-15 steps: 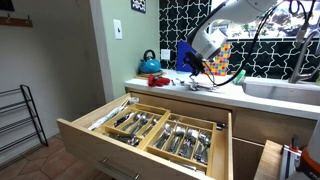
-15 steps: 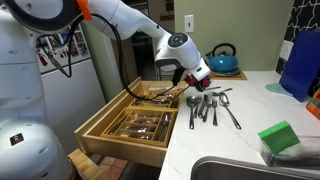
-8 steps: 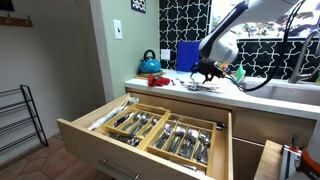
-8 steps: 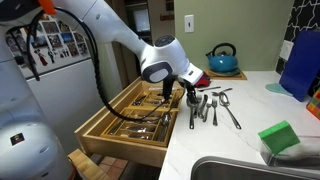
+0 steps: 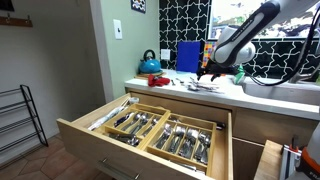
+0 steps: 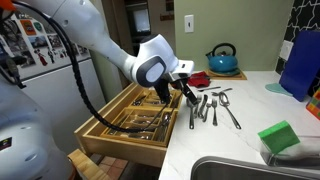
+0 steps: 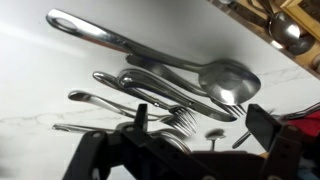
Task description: Remove one silver spoon from the left side of the open drawer and put it on the counter
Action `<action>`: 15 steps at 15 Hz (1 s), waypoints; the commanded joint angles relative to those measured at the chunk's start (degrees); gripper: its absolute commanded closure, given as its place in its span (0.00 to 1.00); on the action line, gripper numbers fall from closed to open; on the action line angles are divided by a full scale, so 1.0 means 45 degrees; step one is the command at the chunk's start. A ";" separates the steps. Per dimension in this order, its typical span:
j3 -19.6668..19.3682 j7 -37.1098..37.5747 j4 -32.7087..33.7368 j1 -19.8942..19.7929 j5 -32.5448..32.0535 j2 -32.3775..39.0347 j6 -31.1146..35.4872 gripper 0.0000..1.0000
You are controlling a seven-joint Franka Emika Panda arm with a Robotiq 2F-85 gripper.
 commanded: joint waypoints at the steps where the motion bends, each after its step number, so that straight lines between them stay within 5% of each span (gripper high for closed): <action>1: 0.1338 0.0607 -0.0923 -0.0893 -0.2977 -0.2105 -0.1028 0.00; 9: 0.1423 -0.3992 0.0209 0.2935 0.0761 -0.3506 -0.7087 0.00; 15: 0.1492 -0.4272 0.0602 0.2958 0.0915 -0.3377 -0.7581 0.00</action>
